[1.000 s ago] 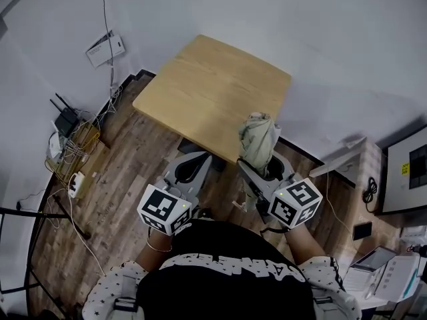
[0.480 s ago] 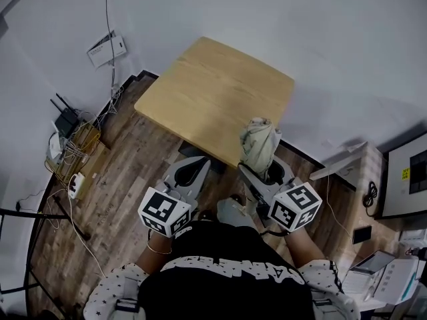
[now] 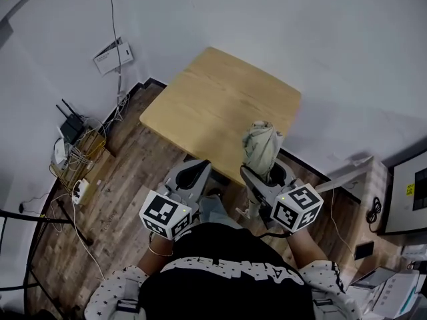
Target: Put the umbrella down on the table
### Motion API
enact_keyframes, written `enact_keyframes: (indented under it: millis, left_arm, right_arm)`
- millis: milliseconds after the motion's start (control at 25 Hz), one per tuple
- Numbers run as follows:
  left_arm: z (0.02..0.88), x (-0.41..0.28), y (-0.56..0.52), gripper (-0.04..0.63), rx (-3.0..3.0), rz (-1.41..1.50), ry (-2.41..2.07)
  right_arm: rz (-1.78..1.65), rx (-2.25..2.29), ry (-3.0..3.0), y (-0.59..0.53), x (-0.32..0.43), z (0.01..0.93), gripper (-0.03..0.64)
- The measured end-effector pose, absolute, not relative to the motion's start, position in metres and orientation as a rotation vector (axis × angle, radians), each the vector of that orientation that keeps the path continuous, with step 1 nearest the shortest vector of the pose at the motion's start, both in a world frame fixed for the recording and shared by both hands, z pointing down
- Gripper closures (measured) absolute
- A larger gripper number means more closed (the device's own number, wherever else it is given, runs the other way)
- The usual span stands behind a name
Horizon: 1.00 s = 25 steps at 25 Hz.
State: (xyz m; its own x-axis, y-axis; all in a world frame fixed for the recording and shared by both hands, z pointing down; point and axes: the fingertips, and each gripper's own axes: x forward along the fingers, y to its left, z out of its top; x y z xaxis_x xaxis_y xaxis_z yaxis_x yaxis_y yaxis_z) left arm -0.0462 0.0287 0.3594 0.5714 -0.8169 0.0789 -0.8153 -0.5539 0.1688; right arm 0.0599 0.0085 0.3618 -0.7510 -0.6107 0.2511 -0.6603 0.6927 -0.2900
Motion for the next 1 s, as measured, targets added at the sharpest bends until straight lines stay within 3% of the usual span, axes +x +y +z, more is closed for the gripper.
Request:
enact_keyframes:
  millis: [1000]
  left_arm:
    - [0.365, -0.109, -0.099, 0.600, 2.601, 0.092, -1.392]
  right_arm:
    - [0.695, 1.104, -2.691, -0.140, 0.013, 0.401, 0.334]
